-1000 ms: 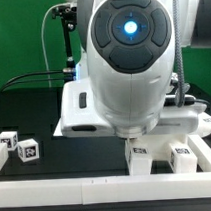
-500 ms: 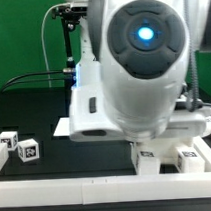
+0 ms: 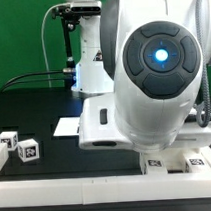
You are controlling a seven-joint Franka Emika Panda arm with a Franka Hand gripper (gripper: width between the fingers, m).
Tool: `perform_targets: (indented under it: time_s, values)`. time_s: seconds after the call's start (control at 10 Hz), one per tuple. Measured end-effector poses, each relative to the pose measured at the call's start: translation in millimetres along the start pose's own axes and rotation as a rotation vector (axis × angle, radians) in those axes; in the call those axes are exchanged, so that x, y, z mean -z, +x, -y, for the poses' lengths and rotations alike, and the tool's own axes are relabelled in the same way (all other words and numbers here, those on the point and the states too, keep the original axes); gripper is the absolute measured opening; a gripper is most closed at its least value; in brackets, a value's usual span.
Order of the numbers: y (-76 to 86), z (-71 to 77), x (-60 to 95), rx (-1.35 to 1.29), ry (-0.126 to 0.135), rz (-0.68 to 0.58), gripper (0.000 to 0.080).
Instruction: Assemble chair
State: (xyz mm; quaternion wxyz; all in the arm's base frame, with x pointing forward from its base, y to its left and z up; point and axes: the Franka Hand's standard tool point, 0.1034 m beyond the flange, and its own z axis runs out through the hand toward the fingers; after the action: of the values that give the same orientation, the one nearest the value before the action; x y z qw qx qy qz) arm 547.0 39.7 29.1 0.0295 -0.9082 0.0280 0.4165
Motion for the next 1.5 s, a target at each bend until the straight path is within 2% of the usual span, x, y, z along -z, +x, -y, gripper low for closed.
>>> perform_targets:
  time_s: [0.3,0.4,0.5,0.7,0.8,0.9,1.0,1.1,1.2,1.4,1.5]
  values:
    - [0.1,-6.2,0.2,0.021,0.009,0.002,0.003]
    - [0.2,-6.8,0.2,0.02,0.009,0.002,0.0221]
    - [0.2,-7.7,0.3,0.019,0.009,0.002,0.0221]
    - [0.3,-9.4,0.4,0.016,0.011,0.002,0.0559]
    - [1.5,-9.5,1.6,-0.001,0.013,-0.001,0.0559]
    - [2.4,-9.7,7.1,-0.014,0.015,-0.013,0.0631]
    - [1.9,-11.3,14.9,-0.036,0.022,-0.013,0.0631]
    - [12.1,-12.5,29.4,-0.034,0.024,-0.099,0.0646]
    - [15.7,-15.4,44.6,-0.038,0.033,-0.205,0.0646]
    - [0.1,-23.1,67.1,-0.035,0.046,-0.281,0.0649]
    - [-1.1,-24.0,84.9,-0.034,0.049,-0.378,0.0649]
